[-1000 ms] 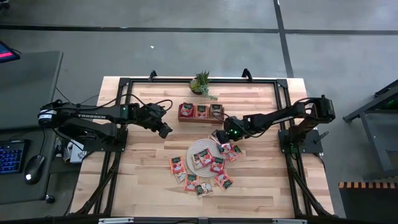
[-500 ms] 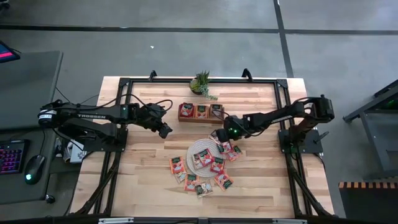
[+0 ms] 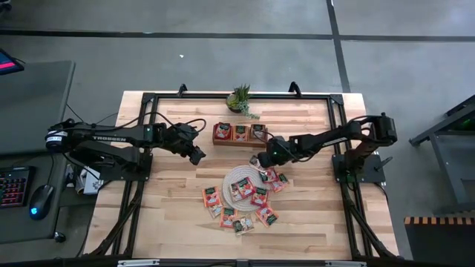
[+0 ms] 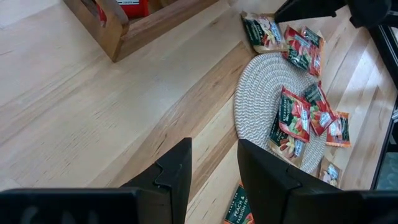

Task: Pick & Place Tea
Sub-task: Put the light brown tea bag into the right section of the wooden organizer

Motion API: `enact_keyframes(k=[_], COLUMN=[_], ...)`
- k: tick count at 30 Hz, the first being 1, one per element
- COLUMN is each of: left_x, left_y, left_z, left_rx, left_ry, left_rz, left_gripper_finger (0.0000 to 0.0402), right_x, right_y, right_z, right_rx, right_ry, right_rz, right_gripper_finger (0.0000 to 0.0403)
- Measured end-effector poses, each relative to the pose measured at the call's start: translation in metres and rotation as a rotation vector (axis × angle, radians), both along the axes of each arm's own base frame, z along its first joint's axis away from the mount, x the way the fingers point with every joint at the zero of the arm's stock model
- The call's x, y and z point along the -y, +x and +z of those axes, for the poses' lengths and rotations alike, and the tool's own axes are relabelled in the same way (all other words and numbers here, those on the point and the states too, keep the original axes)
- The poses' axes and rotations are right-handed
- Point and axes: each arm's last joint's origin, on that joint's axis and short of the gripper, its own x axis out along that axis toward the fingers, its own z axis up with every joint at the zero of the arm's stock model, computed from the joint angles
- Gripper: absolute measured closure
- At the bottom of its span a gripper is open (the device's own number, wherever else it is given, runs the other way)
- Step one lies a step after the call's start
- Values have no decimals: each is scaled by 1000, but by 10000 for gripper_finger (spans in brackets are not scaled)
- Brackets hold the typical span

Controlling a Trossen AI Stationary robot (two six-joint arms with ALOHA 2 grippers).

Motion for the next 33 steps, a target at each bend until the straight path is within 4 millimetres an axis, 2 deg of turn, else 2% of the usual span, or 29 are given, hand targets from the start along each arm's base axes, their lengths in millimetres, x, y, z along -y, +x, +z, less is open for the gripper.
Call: enact_keyframes(k=[3,15,33], left_x=[0,0,0], left_y=[0,0,0], left_z=[0,0,0], left_rx=[0,0,2], left_ry=[0,-1,-23], left_rz=[0,0,4], left_gripper_finger=[273,273,273], right_x=[0,1,5], right_y=[1,12,50], right_z=[0,8,64], right_rx=[13,125,237], right_ry=[-19,-54,-220], right_rz=[19,45,205], right_gripper_finger=[398,402,403])
